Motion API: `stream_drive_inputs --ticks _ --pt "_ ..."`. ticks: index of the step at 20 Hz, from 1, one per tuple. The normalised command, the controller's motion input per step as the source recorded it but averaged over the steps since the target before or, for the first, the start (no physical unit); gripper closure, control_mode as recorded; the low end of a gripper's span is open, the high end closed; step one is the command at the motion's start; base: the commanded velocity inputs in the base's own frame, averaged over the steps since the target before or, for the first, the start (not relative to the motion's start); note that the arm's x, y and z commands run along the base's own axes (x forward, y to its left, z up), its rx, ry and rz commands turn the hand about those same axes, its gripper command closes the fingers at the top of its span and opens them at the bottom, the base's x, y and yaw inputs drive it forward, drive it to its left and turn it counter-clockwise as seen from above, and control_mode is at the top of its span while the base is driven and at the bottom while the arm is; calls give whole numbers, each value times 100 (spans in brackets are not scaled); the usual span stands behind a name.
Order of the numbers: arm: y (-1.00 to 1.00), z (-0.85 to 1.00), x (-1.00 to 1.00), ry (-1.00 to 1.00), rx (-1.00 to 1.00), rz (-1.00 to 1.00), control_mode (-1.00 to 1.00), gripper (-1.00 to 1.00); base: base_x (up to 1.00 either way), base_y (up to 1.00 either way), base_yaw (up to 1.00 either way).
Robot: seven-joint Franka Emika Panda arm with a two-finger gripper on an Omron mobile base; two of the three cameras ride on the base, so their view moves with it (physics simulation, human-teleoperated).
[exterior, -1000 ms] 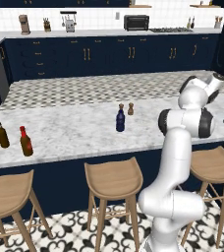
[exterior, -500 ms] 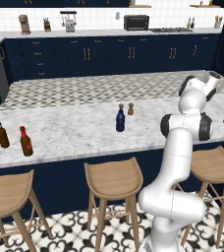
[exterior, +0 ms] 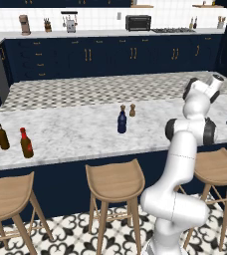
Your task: Move the plastic bottles in the middle to the plastics group, and the glass bottles in the middle to the glass group.
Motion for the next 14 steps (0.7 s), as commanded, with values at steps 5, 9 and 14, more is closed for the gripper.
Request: stream_drive_inputs --ticks 5,9,14 --pt "0 0 0 0 0 0 -100 -100 0 0 0" --pt "0 0 0 0 0 0 -100 -100 0 0 0" --pt "29 19 -20 -2 -4 0 -100 -100 0 0 0"
